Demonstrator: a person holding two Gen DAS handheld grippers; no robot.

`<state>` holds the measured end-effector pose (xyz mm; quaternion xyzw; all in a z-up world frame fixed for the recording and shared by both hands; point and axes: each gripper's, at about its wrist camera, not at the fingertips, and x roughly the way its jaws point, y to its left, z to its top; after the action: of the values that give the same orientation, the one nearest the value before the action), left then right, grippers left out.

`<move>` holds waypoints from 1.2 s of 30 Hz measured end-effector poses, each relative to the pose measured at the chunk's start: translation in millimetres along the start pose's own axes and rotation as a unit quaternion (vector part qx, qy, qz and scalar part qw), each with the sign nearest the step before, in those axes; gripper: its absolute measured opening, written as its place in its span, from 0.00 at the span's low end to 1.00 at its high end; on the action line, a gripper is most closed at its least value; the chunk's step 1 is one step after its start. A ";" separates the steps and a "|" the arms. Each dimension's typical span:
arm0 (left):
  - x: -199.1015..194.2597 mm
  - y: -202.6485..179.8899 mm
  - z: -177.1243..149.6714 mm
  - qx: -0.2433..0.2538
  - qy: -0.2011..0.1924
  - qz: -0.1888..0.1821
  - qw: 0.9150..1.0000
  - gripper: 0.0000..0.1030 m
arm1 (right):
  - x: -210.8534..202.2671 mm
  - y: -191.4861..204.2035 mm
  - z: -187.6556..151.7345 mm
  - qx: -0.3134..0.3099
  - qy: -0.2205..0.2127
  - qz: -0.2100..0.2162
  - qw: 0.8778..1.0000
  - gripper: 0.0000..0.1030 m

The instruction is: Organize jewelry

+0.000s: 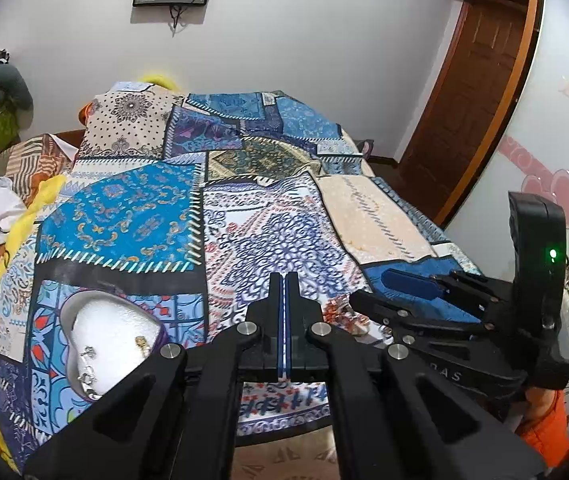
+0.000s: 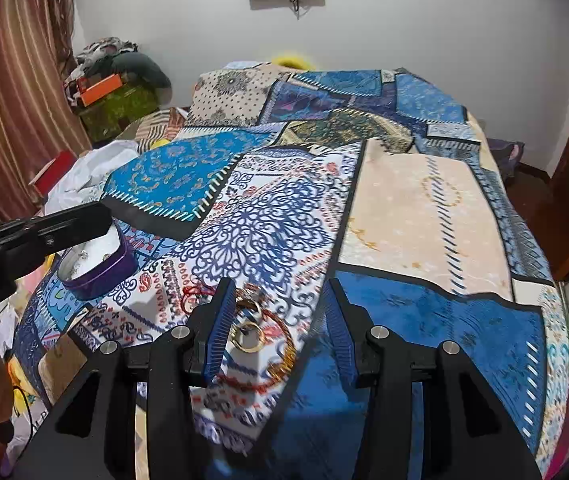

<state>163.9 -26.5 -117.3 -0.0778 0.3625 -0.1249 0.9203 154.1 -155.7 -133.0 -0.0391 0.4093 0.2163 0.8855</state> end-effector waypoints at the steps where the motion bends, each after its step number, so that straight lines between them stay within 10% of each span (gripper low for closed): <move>1: 2.4 2.3 -1.4 0.000 0.005 0.001 1.000 0.00 | 4.2 1.6 1.5 -0.002 0.003 0.004 1.000 0.40; 9: 30.8 9.2 -18.8 -0.002 0.065 -0.006 0.998 0.10 | 20.1 3.4 -0.2 0.003 0.025 0.036 0.999 0.10; 29: 70.2 -9.2 -25.2 0.005 0.089 -0.015 0.996 0.22 | -17.9 -24.6 3.1 0.038 -0.018 0.022 0.999 0.07; 36: 74.5 -2.4 -26.8 0.000 0.081 -0.015 0.997 0.03 | -2.7 -19.8 1.1 0.037 0.008 0.039 0.999 0.20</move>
<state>197.7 -51.5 -184.4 -0.0728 0.4350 -0.1446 0.8857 161.5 -174.3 -132.4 0.0083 0.4255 0.2349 0.8739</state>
